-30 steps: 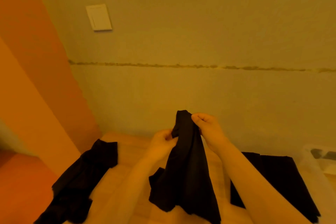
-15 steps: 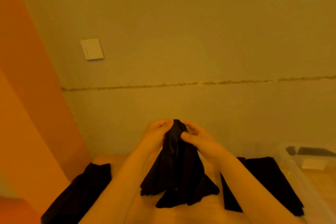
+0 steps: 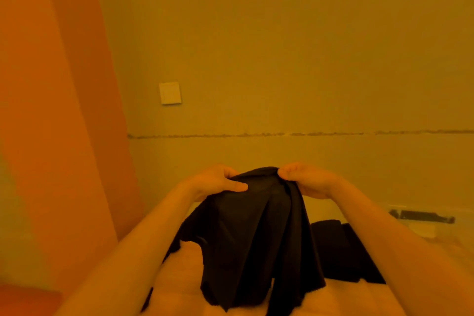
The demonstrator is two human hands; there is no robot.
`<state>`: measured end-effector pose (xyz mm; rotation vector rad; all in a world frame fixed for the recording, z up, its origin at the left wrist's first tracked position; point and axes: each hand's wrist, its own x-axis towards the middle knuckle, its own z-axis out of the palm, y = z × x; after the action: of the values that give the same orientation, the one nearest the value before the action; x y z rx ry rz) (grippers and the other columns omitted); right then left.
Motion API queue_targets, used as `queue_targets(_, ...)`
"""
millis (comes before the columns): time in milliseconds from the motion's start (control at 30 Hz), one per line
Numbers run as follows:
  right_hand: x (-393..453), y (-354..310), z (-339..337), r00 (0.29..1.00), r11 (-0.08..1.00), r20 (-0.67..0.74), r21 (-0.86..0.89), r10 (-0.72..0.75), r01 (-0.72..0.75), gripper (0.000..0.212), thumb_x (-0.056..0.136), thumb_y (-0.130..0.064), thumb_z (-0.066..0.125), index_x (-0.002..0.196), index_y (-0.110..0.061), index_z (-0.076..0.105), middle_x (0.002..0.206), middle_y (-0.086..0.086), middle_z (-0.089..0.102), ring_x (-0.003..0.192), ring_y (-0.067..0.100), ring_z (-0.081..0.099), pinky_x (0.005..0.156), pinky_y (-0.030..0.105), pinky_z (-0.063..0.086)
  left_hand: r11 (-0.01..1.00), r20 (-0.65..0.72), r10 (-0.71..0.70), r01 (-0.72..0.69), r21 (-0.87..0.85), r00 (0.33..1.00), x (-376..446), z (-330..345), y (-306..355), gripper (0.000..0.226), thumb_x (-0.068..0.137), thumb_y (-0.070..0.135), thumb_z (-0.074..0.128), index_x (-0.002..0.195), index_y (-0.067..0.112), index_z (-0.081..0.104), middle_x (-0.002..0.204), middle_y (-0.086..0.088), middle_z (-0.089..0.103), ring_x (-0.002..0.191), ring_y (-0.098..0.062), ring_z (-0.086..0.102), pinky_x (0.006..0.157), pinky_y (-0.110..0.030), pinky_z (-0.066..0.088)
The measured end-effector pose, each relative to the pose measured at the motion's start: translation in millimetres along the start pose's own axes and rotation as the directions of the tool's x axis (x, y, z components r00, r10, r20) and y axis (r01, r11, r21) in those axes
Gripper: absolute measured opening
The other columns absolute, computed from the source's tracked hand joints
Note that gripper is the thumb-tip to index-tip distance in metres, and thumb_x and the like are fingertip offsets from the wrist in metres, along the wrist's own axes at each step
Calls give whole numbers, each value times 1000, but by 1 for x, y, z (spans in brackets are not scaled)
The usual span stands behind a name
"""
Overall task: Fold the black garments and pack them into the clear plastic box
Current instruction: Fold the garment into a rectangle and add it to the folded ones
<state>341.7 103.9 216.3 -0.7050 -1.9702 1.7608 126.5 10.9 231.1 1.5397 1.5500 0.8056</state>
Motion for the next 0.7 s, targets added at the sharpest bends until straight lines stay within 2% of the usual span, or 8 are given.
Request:
queue_targets(133, -4, -8, -4, 990, 977, -136, 206, -26, 53, 30, 99, -21, 35, 105, -10, 62, 92, 3, 72, 84, 13, 69, 72, 24, 55, 990, 48, 15, -8, -144, 999, -8, -7, -9, 17, 94, 18, 52, 88, 8, 65, 84, 2, 71, 81, -9, 65, 76, -20, 50)
queue_targets(233, -4, -11, -8, 956, 981, -291, 174, -37, 91, 28, 100, -23, 37, 111, -8, 58, 93, 6, 68, 82, 15, 66, 65, 22, 57, 942, -101, 17, -50, -333, 995, -3, -3, -12, 24, 96, 21, 48, 99, 4, 65, 84, -1, 71, 79, -11, 66, 72, -21, 53)
queue_targets(300, -4, -10, -13, 940, 990, -338, 111, -47, 90, 28, 100, -24, 37, 106, -10, 60, 96, 8, 66, 86, 17, 64, 66, 23, 57, 954, -111, -2, -32, -297, 994, -2, -4, -8, 20, 93, 23, 52, 94, 8, 65, 82, -2, 71, 74, -13, 66, 66, -23, 53)
queue_targets(367, -3, -10, -20, 924, 991, -378, 89, -61, 102, 28, 100, -25, 38, 100, -11, 62, 99, 10, 66, 89, 20, 63, 72, 27, 55, 976, 51, -32, 42, -214, 998, -3, -8, -3, 19, 83, 25, 63, 93, 8, 64, 85, -4, 71, 74, -13, 68, 67, -24, 55)
queue_targets(433, -4, -8, -29, 910, 993, -411, 69, -62, 99, 27, 99, -26, 40, 99, -11, 62, 101, 12, 65, 91, 22, 63, 76, 31, 52, 983, 210, -95, 125, -133, 973, -6, -16, -1, 42, 55, 31, 84, 88, 10, 69, 85, -4, 73, 77, -14, 70, 68, -26, 57)
queue_targets(500, -8, -8, -37, 914, 998, -401, -13, -61, 60, 21, 97, -22, 44, 98, -11, 62, 98, 12, 65, 88, 23, 63, 76, 33, 54, 984, 241, -138, 160, -75, 961, -5, -25, -3, 56, 33, 38, 92, 79, 12, 74, 84, -6, 74, 76, -15, 71, 65, -27, 57)
queue_targets(600, -10, -8, -47, 933, 978, -359, -201, -29, -47, 11, 90, -16, 57, 97, -12, 64, 94, 12, 67, 85, 24, 65, 76, 33, 54, 980, 65, -162, 169, -109, 985, -2, -35, -3, 33, 64, 36, 80, 78, 7, 68, 72, -5, 72, 64, -15, 69, 62, -31, 58)
queue_targets(700, -4, -5, -48, 879, 938, -473, -329, -67, -106, 14, 88, -21, 60, 92, -10, 66, 89, 8, 67, 90, 26, 64, 72, 29, 51, 967, -117, -83, 52, -251, 990, 4, -31, 6, 20, 90, 24, 58, 76, 9, 58, 60, 0, 68, 52, -10, 64, 51, -23, 51)
